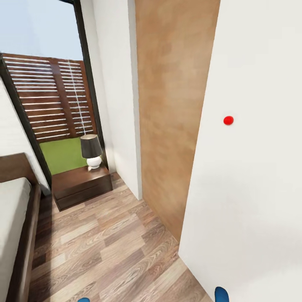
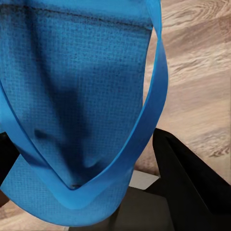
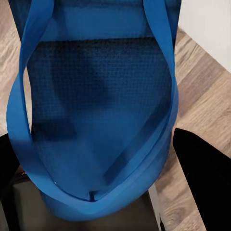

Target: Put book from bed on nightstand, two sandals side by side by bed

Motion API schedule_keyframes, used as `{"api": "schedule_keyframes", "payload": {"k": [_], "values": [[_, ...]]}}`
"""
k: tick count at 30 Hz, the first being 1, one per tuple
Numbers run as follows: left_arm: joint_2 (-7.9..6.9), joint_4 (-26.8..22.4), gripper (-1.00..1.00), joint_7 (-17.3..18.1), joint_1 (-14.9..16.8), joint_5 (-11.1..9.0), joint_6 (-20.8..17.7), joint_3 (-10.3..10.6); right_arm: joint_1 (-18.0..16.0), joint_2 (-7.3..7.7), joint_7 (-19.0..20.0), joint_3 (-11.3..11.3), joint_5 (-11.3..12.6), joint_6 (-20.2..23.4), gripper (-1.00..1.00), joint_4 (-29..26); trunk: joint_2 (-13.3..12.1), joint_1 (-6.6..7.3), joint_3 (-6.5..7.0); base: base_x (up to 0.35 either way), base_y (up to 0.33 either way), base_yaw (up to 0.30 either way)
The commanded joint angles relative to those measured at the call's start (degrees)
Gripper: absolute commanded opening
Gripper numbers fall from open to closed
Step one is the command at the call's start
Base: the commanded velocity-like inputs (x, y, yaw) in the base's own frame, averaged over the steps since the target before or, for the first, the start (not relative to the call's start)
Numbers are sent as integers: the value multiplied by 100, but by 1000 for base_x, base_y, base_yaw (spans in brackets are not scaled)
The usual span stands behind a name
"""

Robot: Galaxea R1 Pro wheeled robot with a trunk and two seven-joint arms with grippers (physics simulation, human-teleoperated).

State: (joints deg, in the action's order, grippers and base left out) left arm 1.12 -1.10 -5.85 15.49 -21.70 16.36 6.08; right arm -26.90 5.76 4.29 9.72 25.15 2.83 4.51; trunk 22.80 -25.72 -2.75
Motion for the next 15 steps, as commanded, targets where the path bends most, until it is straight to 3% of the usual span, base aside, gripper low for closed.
{"api": "schedule_keyframes", "payload": {"k": [1, 5, 15], "values": [[2, 5, -100, -21, 7, -27, 16, 51, -8, 1, 28, 48, 60, 7, -100, 13, 12, -6, -12, 276, 0, 277], [2, 5, -100, -21, 7, -27, 16, 51, -8, 0, 28, 48, 60, 7, -100, 12, 12, -6, -12, 200, 0, 285], [2, 5, -100, -21, 7, -27, 16, 51, -8, 0, 28, 48, 60, 7, -100, 9, 12, -6, -12, 21, 0, 290]]}}
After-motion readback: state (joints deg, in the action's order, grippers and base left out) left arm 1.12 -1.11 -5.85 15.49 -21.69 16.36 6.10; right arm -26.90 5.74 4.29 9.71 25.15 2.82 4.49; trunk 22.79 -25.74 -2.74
